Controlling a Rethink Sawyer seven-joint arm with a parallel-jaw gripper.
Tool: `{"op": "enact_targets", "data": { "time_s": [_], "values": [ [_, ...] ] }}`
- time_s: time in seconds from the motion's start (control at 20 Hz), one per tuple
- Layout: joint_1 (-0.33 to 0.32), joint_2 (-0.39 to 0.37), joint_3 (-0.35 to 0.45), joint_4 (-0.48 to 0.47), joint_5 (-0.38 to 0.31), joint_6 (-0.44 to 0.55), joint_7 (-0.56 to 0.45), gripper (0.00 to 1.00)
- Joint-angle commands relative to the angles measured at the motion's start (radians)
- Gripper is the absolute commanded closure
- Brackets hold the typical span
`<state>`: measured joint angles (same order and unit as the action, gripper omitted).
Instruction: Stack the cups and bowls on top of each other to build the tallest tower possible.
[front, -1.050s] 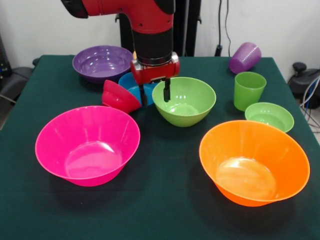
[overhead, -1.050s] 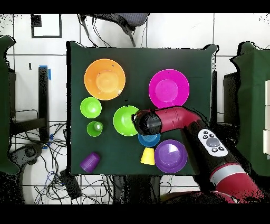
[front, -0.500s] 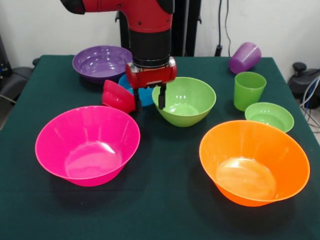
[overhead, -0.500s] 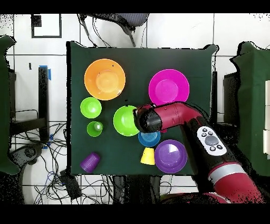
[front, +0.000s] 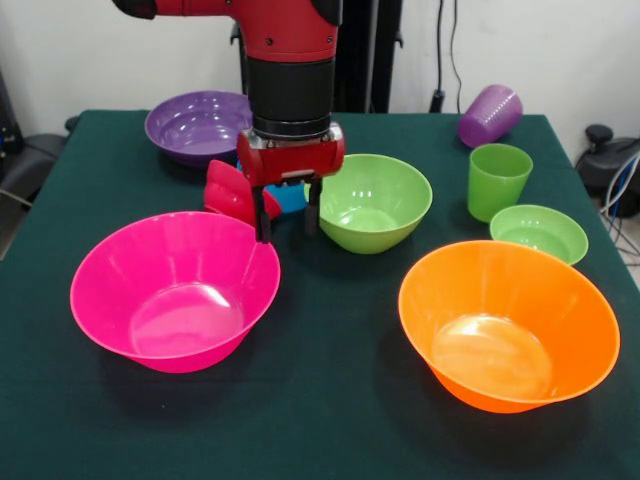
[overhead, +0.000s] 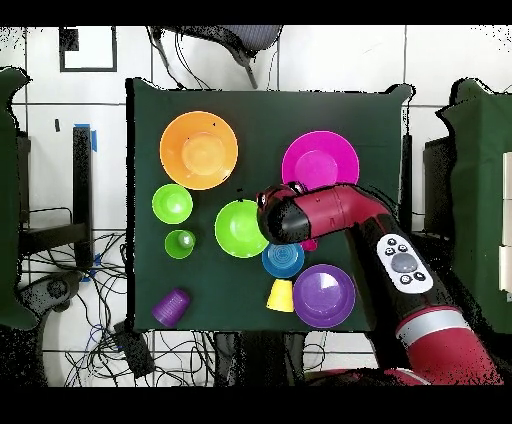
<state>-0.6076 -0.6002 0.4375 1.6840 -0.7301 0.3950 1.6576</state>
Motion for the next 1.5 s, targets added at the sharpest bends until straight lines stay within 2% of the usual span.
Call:
{"op": "enact_targets", "data": {
  "time_s": [0.05, 0.45, 0.65, 0.7, 0.8, 0.9, 1.1, 1.25, 1.4, 1.5],
  "values": [
    [0.029, 0.036, 0.007, -0.097, -0.075, -0.087, 0.008, 0.00],
    [0.047, 0.103, -0.007, -0.141, -0.070, -0.101, 0.003, 0.00],
    [0.031, 0.095, -0.030, -0.100, -0.087, -0.146, 0.011, 0.00],
    [0.009, 0.075, -0.017, -0.079, -0.080, -0.139, -0.006, 0.00],
    [0.004, 0.073, -0.015, -0.067, -0.071, -0.113, -0.021, 0.00],
    [-0.012, 0.082, 0.003, -0.051, -0.051, -0.059, -0.054, 0.00],
    [-0.017, 0.099, 0.005, -0.046, -0.038, -0.029, -0.061, 0.00],
    [0.016, 0.099, -0.011, -0.052, -0.021, 0.016, -0.045, 0.00],
    [0.083, 0.094, -0.077, -0.099, -0.061, 0.058, -0.038, 0.00],
    [0.097, 0.100, -0.095, -0.102, -0.066, 0.055, -0.028, 0.00]
  ]
}}
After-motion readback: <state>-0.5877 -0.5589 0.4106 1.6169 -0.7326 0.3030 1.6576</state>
